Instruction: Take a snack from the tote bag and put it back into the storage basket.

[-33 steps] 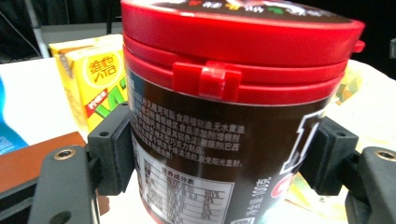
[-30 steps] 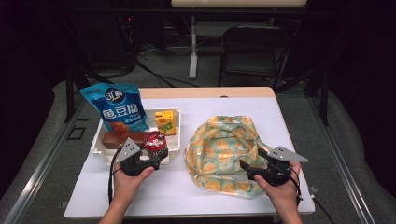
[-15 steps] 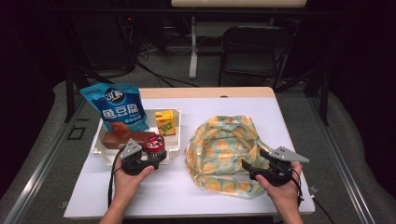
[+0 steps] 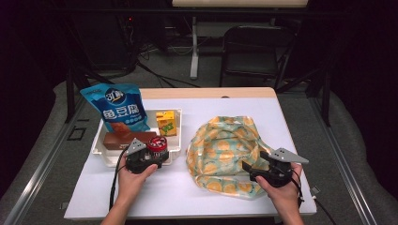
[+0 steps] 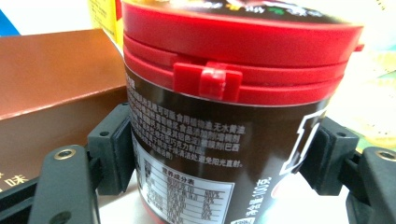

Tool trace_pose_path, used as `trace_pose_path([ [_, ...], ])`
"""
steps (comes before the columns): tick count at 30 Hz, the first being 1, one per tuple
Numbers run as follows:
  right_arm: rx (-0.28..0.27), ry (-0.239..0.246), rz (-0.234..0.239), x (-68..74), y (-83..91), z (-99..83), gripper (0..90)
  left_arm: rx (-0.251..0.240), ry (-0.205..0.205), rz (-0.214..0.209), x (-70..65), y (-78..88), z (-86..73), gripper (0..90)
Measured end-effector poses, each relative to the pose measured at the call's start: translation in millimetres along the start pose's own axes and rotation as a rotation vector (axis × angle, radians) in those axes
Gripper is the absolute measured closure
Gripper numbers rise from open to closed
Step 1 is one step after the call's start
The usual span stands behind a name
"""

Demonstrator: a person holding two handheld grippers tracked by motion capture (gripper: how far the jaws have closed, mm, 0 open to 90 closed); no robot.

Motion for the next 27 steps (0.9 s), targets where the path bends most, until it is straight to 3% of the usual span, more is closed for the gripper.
trace_pose_path([
  [12,0.004,0.002,-0.003,1.1,-1.7,-1.4,18.3,0.07,-0.011,0.042,-0.4,-7.9,1.4,24.4],
  [17,0.008,0.002,-0.007,0.2,-1.4,-1.9,18.7,0.08,-0.038,0.046,-2.2,-3.0,0.2,20.2],
  [20,0.016,0.01,-0.007,0.3,-2.1,-2.5,18.8,0.087,-0.029,0.051,-2.2,1.9,-0.9,20.7],
  [24,0.017,0.019,-0.006,2.4,-2.8,-2.5,18.7,0.067,-0.025,0.055,-4.0,17.4,0.2,20.6],
  [27,0.016,0.019,-0.007,2.2,-2.2,-2.2,18.6,0.023,-0.027,0.05,-5.6,31.4,3.3,21.4],
])
Point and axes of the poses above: each handheld gripper's, and its own axes: y roughly backward along the jaws, z roughly out of its top, x roughly to its left, the point moved 3 cm from there along -y, roughly forward along the jaws, and after that the axes turned 13 degrees about y, right-handed, at the moved point
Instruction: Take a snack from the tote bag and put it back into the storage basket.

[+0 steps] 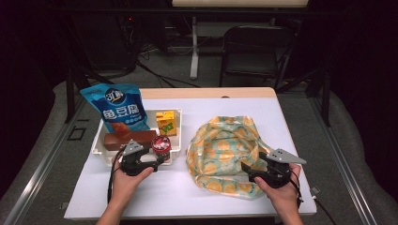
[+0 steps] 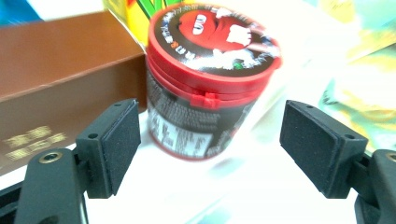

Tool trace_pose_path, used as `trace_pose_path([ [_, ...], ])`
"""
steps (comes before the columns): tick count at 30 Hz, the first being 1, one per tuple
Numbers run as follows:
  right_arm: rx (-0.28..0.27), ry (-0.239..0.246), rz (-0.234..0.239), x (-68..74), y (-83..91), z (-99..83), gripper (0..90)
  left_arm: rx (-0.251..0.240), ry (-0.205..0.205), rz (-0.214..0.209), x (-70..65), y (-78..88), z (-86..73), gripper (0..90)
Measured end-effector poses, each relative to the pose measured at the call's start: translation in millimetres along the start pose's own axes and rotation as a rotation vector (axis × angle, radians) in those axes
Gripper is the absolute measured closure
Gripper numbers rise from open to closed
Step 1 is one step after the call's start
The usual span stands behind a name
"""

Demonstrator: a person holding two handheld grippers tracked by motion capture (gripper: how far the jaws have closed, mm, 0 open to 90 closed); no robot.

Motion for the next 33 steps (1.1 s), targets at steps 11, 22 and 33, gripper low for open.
trace_pose_path([
  [11,0.001,-0.004,0.0,-0.1,-1.0,-0.3,18.7,-0.051,0.045,-0.012,0.2,6.3,0.6,78.0],
  [22,0.001,-0.008,-0.003,-1.0,-1.2,-1.5,19.0,-0.04,0.131,-0.021,12.4,-8.8,6.1,89.9],
  [33,-0.014,0.001,-0.016,-0.6,0.5,-1.6,19.7,-0.044,0.146,-0.006,11.8,-25.5,13.3,90.0],
])
Point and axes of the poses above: each handheld gripper's, and its own axes: y roughly backward along the jaws, z roughly out of its top, x roughly to its left, the point moved 3 cm from there along -y, roughly forward along the jaws, and after that the axes turned 13 degrees about y, right-handed, at the moved point
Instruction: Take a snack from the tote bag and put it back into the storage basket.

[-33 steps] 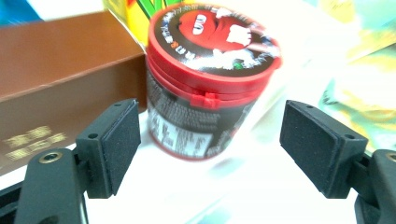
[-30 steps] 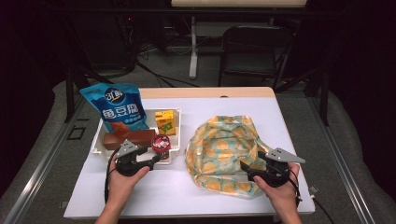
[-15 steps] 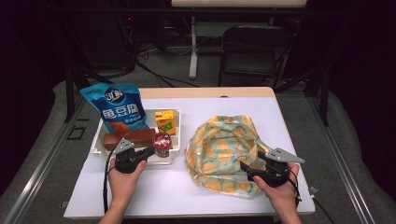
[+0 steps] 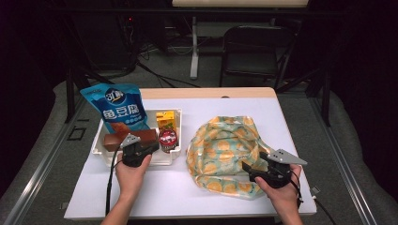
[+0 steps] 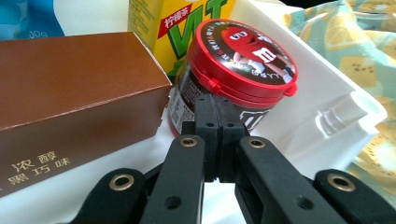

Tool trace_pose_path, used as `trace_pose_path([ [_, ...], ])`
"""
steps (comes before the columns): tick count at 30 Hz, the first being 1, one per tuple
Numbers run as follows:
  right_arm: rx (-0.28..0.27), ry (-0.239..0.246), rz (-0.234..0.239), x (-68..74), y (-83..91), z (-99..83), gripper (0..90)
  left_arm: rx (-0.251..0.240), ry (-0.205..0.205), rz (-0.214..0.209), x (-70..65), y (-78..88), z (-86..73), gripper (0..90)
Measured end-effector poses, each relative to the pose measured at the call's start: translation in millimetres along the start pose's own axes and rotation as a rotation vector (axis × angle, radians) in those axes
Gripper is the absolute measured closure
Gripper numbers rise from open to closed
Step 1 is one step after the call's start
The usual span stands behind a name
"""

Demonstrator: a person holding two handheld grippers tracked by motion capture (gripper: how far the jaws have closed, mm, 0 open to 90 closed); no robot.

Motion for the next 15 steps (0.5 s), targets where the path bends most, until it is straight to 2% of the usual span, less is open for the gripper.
trace_pose_path([
  [3,-0.006,0.005,0.0,0.8,0.4,0.5,19.7,-0.013,-0.02,0.032,-0.4,3.5,0.2,89.8],
  [4,-0.005,0.008,-0.003,0.4,1.1,0.6,19.6,-0.028,-0.027,0.041,-0.9,6.3,1.0,85.9],
  [6,-0.011,0.007,-0.003,-0.8,1.7,0.6,19.7,-0.06,-0.044,0.062,-2.5,12.4,2.8,72.0],
  [9,-0.012,0.001,-0.008,-3.0,2.4,-0.3,19.6,-0.08,-0.064,0.046,-5.2,22.3,3.5,54.3],
  [11,-0.01,0.004,-0.009,-4.2,3.0,-0.5,19.5,-0.087,-0.083,0.037,-8.0,28.7,3.3,47.3],
  [15,-0.017,0.0,-0.016,-6.0,4.6,-0.4,19.1,-0.074,-0.119,0.018,-12.8,40.0,3.8,23.7],
])
Point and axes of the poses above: each handheld gripper's, and its own axes: y roughly backward along the jaws, z roughly out of its top, x roughly to its left, the point moved 3 cm from there along -y, roughly forward along the jaws, and after that the axes turned 13 degrees about y, right-handed, at the moved point
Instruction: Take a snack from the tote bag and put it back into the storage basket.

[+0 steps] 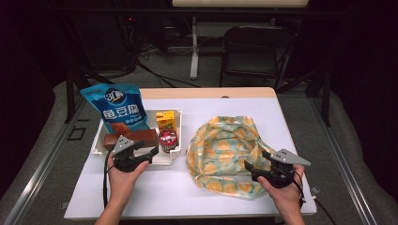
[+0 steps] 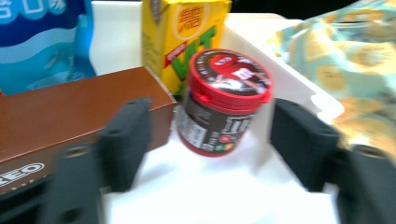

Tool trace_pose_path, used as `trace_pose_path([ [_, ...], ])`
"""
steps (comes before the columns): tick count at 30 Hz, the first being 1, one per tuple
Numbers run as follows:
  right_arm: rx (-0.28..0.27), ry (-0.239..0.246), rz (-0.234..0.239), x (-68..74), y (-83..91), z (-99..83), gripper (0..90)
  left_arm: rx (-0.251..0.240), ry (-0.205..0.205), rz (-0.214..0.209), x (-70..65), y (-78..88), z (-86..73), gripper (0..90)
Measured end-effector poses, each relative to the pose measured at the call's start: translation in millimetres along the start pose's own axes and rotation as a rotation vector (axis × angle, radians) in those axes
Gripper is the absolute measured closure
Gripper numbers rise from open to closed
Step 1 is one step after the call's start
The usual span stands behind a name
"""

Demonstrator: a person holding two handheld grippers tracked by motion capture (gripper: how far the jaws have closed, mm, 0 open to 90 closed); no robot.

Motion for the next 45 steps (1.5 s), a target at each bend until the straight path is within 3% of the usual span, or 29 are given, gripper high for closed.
trace_pose_path([
  [2,-0.001,-0.001,-0.003,-1.2,0.7,-0.4,18.8,-0.004,-0.016,-0.006,-2.3,5.3,0.0,14.3],
  [8,0.008,0.002,-0.006,-4.0,0.7,-2.5,16.5,0.001,-0.051,-0.065,-7.3,19.0,-3.0,0.8],
  [11,-0.001,0.003,-0.007,-4.8,1.2,-2.4,14.9,-0.001,-0.085,-0.106,-10.5,24.8,-5.0,0.1],
  [15,0.006,0.009,-0.008,-7.3,3.4,-4.0,14.3,-0.003,-0.086,-0.124,-12.1,30.2,-6.0,0.0],
  [29,0.019,-0.002,-0.032,-21.1,16.6,-19.3,12.4,-0.009,-0.072,-0.096,8.9,61.6,-17.8,0.1],
  [45,0.043,-0.007,-0.052,-33.7,31.0,-37.3,9.9,0.0,-0.078,-0.053,22.5,81.4,-30.0,0.0],
])
Point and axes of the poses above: each handheld gripper's, and its own axes: y roughly backward along the jaws, z roughly out of its top, x roughly to its left, the point moved 3 cm from there along -y, roughly forward along the jaws, and after that the axes turned 13 degrees about y, right-handed, at the moved point
